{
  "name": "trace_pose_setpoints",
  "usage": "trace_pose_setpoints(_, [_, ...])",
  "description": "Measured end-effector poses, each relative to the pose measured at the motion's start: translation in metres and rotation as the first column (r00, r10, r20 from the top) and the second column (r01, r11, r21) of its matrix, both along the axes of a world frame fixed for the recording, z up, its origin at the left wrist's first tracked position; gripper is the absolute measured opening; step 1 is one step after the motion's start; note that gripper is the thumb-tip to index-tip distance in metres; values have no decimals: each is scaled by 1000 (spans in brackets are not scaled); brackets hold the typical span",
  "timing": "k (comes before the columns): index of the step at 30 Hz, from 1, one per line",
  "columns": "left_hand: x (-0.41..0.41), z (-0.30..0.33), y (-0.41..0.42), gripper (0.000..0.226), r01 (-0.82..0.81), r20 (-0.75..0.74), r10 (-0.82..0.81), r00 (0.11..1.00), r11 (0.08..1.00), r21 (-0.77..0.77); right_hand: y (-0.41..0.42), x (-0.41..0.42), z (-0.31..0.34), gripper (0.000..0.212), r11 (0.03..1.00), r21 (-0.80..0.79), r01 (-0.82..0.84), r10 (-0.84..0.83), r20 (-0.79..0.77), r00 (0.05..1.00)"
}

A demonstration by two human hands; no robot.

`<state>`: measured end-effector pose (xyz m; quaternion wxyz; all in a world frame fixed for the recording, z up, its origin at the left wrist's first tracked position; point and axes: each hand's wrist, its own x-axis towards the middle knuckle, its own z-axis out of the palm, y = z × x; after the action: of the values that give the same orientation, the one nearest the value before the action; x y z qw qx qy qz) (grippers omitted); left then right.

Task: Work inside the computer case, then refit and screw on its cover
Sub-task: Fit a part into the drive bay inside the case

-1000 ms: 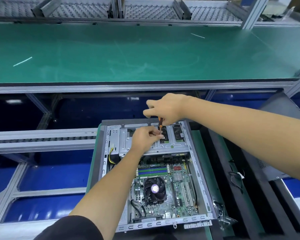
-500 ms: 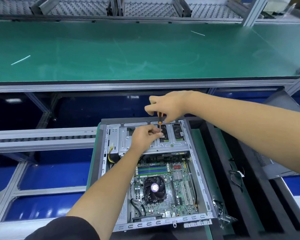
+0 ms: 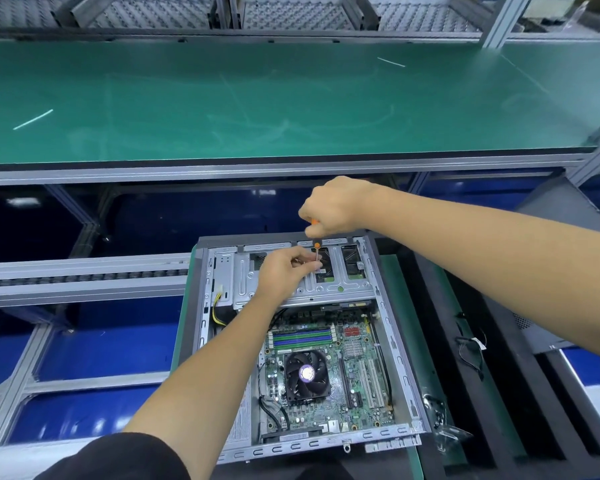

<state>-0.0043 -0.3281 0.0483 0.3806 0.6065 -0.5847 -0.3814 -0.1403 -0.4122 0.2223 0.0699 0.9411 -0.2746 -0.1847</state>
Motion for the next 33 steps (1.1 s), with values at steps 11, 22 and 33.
trace_pose_setpoints(11, [2, -1, 1, 23, -1, -22, 1, 1000, 1000, -14, -3, -1, 1, 30, 997, -68, -25, 22, -42, 999])
trace_pose_setpoints(22, [0, -4, 0, 10, 33, -65, -32, 997, 999, 12, -12, -9, 13, 25, 949, -101, -298, 288, -104, 952])
trace_pose_setpoints(33, [0, -3, 0, 16, 15, -19, -16, 1000, 1000, -26, -11, -10, 7, 21, 984, -112, -142, 133, -80, 988])
